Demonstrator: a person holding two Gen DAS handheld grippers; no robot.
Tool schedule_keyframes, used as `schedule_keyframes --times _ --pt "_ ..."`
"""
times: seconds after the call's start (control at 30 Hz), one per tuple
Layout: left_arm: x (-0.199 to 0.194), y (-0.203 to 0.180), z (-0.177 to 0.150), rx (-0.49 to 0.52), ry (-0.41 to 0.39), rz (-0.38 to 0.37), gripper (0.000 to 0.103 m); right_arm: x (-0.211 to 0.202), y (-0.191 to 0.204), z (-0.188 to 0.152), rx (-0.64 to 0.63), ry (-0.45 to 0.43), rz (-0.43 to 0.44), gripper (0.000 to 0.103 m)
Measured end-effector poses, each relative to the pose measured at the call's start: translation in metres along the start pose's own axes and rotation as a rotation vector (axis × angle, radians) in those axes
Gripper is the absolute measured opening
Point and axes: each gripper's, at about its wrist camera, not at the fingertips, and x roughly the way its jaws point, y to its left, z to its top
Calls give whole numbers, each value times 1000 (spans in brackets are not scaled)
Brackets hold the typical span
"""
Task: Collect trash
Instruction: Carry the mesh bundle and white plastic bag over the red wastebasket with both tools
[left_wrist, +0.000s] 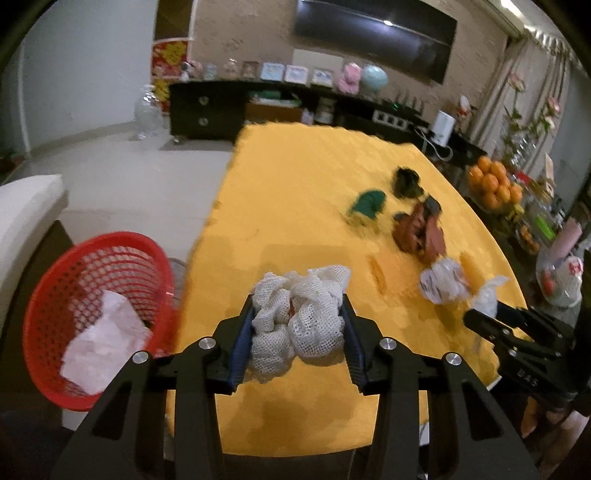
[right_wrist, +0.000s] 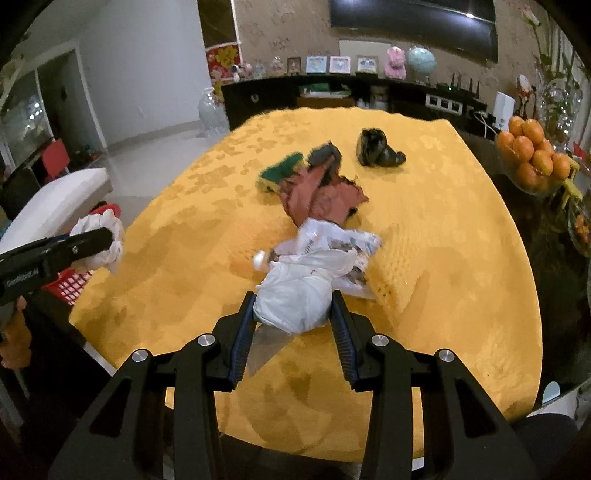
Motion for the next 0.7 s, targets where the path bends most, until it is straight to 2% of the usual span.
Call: schedule_keyframes --times 0.3,0.7 --pt "-36 47 12 -85 -90 131 41 -16 25 18 -28 -43 40 39" --pt "-66 107 10 -171 -149 283 41 -17 73 46 -81 -70 102 39"
